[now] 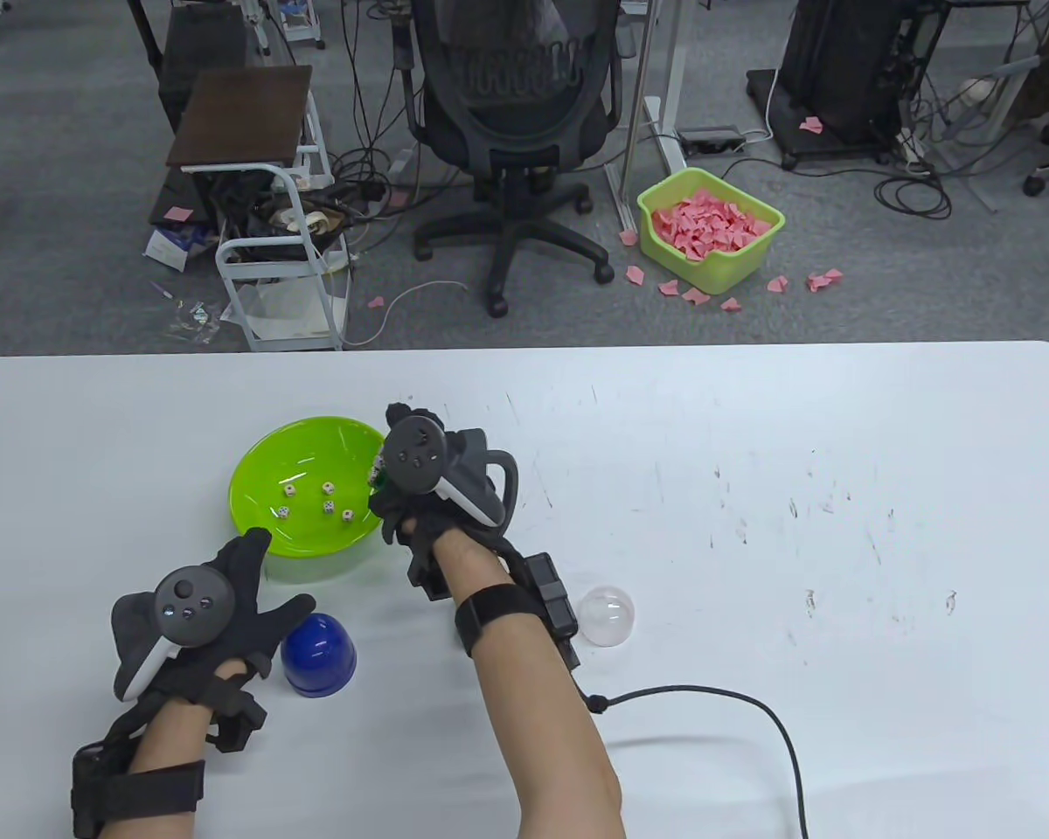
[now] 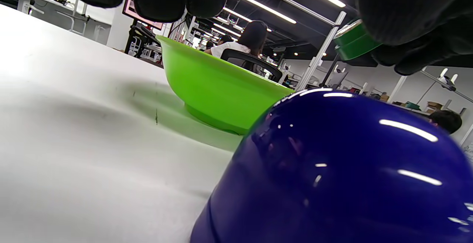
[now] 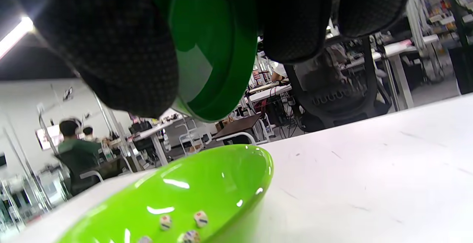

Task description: Pour dice into bowl

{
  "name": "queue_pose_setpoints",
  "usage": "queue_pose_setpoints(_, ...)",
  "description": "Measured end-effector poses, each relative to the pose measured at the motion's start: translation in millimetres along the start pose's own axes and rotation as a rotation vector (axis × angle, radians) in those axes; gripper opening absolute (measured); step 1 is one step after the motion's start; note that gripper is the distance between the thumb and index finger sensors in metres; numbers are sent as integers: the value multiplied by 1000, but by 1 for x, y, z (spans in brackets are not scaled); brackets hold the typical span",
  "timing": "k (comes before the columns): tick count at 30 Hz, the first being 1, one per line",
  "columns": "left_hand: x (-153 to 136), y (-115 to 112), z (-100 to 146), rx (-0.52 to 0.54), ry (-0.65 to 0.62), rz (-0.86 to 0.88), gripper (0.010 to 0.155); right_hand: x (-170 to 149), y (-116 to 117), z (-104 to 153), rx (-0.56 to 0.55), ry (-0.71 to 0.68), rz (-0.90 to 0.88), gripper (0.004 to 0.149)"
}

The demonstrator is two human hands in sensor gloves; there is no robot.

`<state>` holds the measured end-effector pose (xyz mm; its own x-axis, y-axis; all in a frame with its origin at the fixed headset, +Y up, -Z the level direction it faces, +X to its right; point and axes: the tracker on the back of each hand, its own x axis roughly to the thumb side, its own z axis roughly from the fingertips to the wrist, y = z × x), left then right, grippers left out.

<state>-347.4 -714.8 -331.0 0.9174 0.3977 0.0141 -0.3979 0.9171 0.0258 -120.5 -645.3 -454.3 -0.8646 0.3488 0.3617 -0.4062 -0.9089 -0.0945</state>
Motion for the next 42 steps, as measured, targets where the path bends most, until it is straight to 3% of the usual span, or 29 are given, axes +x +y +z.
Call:
queue_pose_setpoints(10,-4,1,2,-4,21,14,93,52,48,-15,27,-187,533,97)
queue_pose_setpoints(12,-5,1,2,-8,26,17,93,57,52,-14,31,-214,570,97)
queue_pose_setpoints(31,-8,1,1,-16,32,19,93,48,38,-7,11,-232,488,98)
queue_pose_setpoints(42,-8,-2,1,-14,25,-1,93,39,-1,20,-65,-246,262,97)
